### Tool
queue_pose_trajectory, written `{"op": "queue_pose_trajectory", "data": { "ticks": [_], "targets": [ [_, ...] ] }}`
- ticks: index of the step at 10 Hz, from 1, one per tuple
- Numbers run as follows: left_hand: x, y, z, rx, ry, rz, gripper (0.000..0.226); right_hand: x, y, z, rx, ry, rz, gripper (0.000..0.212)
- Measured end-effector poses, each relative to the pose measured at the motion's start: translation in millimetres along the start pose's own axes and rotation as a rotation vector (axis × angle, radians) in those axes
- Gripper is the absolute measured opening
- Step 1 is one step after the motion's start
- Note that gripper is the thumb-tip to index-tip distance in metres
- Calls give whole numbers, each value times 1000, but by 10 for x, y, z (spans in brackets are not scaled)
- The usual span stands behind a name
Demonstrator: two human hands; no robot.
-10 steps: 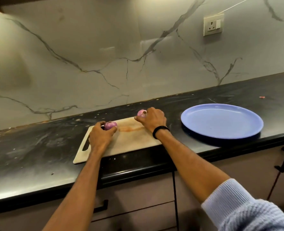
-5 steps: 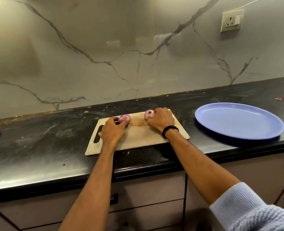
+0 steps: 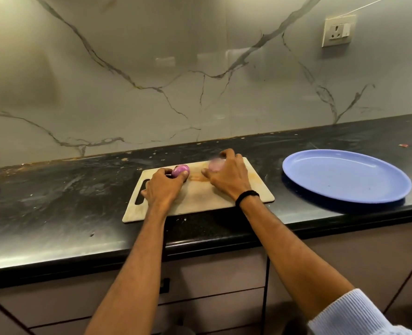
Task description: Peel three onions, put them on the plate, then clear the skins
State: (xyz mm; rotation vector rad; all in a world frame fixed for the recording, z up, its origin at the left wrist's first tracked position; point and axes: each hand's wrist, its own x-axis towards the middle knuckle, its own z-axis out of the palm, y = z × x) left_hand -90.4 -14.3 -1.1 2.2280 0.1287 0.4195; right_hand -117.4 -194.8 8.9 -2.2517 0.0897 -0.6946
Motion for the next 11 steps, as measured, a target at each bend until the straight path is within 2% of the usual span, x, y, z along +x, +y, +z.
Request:
{"op": "queue_pose_trajectory", "data": {
  "ticks": [1,2,4,6,7,9,10,11],
  "targets": [
    [-4,-1,-7,-22,4,-19,55,-32,-24,72,-75,-114,-93,63],
    [-3,-2,-14,-50,9,-25,52,-17,15,62,-79,-158,-134,59],
    [2,-17,-30,-91,7,-19,47,-5,69,18,-83,-149,-190,45],
    [8,-21,-16,-120,21,-37,44,-47,10,-12,26,-140,-189,46],
    [-10,-14,-36,-133,25,-41,45,-78,-6,29,-29,-200,-220,50],
    [-35,6,-47,-140,37,-28,47,-74,0,-9,-35,-184,-220,55],
    [-41,-3,-44,-154,37,-17,47,-80,-2,-10,-16,-190,-215,45],
    [-29,17,-58,-149,57,-26,45,-65,-4,-19,39,-125,-188,33]
  ]
}}
